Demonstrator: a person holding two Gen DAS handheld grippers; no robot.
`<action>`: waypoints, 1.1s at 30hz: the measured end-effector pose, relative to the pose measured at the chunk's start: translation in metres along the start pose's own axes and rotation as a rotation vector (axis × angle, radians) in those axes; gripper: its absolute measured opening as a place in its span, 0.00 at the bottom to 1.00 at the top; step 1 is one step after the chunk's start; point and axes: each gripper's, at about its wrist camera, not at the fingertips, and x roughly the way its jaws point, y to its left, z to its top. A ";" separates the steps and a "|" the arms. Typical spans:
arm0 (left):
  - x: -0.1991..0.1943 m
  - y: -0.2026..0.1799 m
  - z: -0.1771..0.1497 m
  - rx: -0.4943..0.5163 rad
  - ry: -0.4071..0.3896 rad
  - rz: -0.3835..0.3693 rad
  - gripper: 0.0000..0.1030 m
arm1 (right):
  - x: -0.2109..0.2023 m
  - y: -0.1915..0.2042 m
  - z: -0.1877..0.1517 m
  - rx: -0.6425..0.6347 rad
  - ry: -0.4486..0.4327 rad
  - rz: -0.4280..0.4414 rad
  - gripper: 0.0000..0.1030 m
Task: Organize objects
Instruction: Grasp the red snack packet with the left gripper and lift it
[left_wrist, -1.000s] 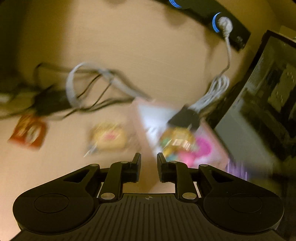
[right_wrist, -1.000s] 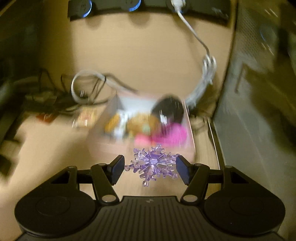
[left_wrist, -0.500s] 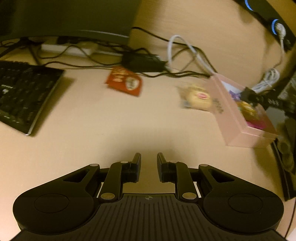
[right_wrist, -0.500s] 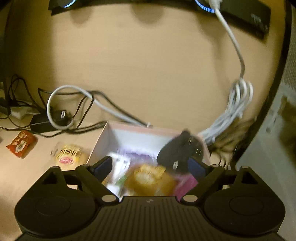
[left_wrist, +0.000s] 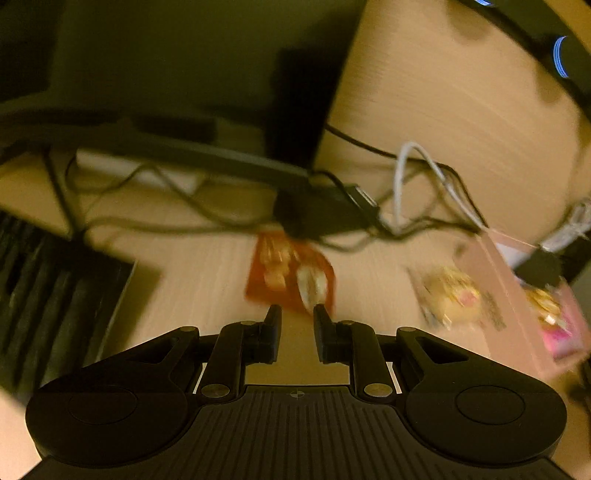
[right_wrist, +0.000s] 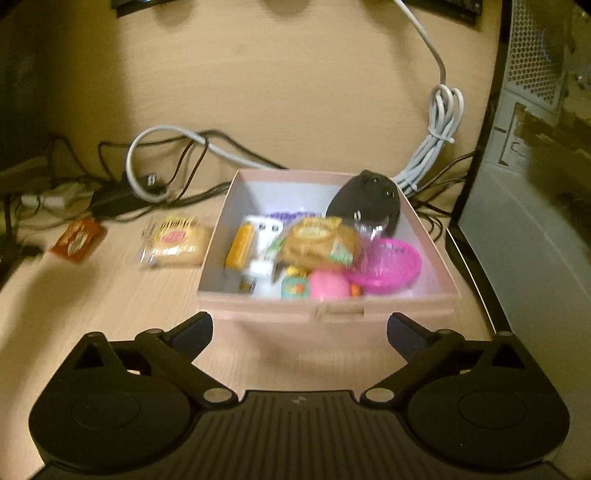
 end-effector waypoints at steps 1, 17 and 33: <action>0.009 -0.001 0.006 0.014 -0.012 0.021 0.20 | -0.006 0.004 -0.005 -0.014 0.004 -0.005 0.98; 0.060 -0.021 0.014 0.143 0.033 -0.002 0.21 | -0.040 0.006 -0.053 0.005 0.087 -0.041 1.00; -0.005 -0.073 -0.072 0.341 0.092 -0.156 0.26 | -0.042 -0.005 -0.067 0.027 0.110 0.013 1.00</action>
